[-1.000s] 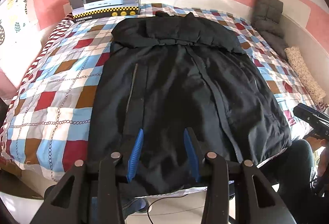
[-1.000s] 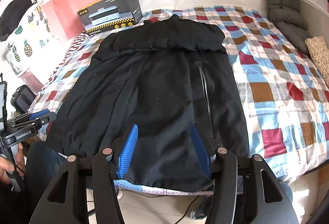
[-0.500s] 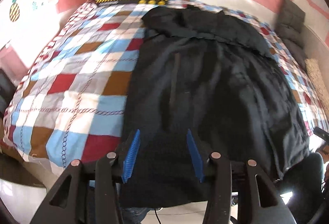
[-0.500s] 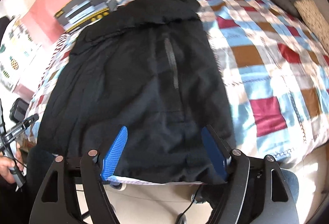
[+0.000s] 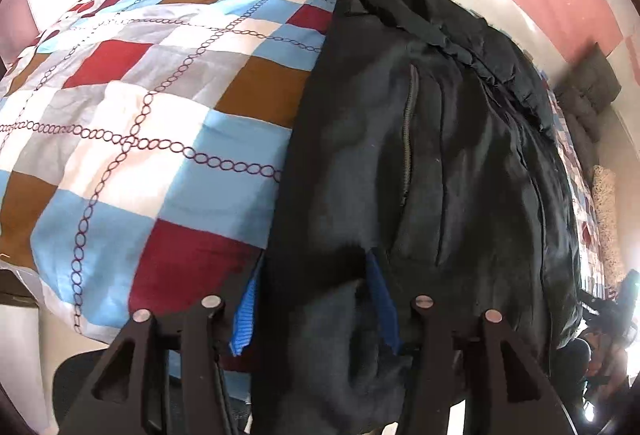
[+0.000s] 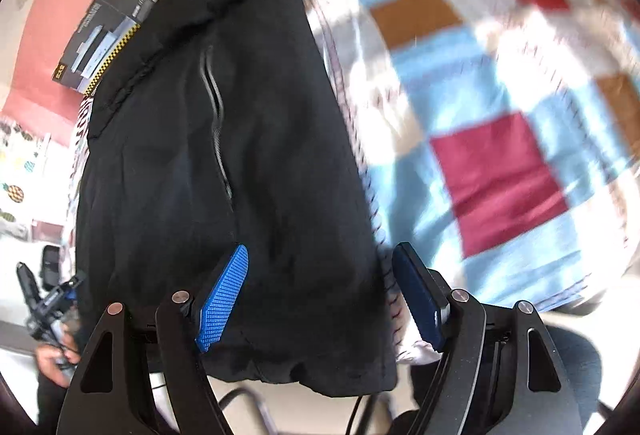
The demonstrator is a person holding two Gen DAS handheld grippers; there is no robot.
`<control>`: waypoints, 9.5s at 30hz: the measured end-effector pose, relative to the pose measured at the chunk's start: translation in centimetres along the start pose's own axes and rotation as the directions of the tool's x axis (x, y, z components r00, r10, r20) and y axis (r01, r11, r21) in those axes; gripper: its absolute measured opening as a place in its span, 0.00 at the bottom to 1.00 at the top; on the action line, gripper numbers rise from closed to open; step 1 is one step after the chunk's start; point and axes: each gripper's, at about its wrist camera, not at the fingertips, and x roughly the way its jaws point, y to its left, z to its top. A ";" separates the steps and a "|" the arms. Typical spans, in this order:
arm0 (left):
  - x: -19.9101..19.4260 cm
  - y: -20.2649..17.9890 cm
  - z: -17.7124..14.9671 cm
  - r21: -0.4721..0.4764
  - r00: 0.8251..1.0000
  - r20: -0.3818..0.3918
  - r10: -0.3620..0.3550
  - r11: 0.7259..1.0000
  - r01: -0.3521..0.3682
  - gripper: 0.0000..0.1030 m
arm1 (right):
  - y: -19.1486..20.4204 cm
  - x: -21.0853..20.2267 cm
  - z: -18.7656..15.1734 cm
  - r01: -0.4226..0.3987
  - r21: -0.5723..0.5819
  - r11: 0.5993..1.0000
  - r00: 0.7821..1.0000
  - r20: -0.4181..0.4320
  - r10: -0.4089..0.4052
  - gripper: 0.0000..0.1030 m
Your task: Fold large clothes
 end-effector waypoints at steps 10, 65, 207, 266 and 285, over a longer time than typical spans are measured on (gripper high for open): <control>-1.1 -1.5 -0.8 0.044 0.993 0.004 -0.118 0.992 0.118 0.52 | 0.1 -0.1 -0.8 -0.131 -0.021 0.991 0.989 -0.069 0.129 0.74; -14.7 -2.0 8.5 -0.010 0.877 0.274 -0.395 0.911 0.413 0.14 | 5.2 -15.7 8.0 -0.413 -0.083 0.907 0.871 0.255 0.420 0.21; 7.4 -5.8 29.2 -0.073 0.964 0.158 -0.214 0.971 0.228 0.32 | 7.2 1.5 29.4 -0.384 0.092 0.919 0.911 0.197 0.362 0.37; -0.4 -6.1 17.7 0.102 0.991 0.081 -0.107 0.990 0.099 0.51 | 5.3 -6.2 17.4 -0.057 -0.102 0.993 0.965 0.250 0.081 0.60; 4.5 -5.8 23.5 0.076 0.984 0.170 -0.058 0.996 0.046 0.00 | 4.0 -0.1 22.6 -0.036 -0.029 0.999 0.983 0.178 0.041 0.14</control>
